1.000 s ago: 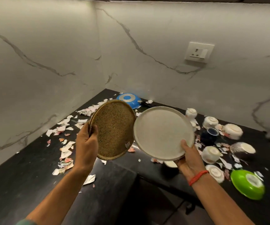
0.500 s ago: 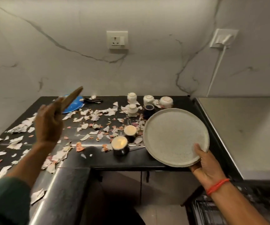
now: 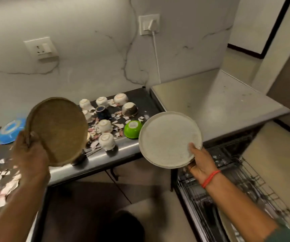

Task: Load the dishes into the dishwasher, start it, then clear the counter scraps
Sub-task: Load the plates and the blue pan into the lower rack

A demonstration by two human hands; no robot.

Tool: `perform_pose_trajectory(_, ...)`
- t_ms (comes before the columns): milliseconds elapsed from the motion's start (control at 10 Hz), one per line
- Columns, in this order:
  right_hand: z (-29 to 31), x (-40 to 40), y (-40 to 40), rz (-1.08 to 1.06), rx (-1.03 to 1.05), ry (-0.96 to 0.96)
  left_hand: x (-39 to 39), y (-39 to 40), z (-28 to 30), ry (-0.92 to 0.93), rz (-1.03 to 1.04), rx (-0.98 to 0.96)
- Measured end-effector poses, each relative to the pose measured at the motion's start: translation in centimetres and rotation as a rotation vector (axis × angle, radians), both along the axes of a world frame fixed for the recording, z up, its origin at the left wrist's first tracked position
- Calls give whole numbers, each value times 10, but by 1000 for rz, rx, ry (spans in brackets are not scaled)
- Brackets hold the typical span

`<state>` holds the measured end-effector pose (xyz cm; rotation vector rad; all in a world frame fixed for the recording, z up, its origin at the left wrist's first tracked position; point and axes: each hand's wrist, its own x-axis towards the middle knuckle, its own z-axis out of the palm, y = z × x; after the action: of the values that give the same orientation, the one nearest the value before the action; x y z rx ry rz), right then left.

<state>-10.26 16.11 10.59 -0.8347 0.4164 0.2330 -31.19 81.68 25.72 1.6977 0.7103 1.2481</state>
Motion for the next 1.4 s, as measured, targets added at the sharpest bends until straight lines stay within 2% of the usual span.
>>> perform_pose_trajectory(100,-3,-12,-53,-40,-21,7,105,-342,-50,154,-100,-37)
perform_pose_trajectory(200,-5,-28,-114,-110,-39,29,114,-411,-64,182,-303,-42)
perform_pose_trajectory(500,-32,-87,-275,-428,-127,145,142,-558,-128,371,-700,-36)
perform_pose_trajectory(800,-75,-103,-342,-608,-327,296,180,-649,-165,524,-1008,-37)
perform_pose_trajectory(1100,-138,-71,-362,-567,-780,462,246,-700,-235,822,-1125,-188)
perform_pose_trajectory(1300,-210,-55,-343,-341,-1049,623,285,-736,-306,979,-1192,-285)
perform_pose_trajectory(1400,-243,-52,-332,-218,-1147,645,291,-752,-338,1026,-1239,-244)
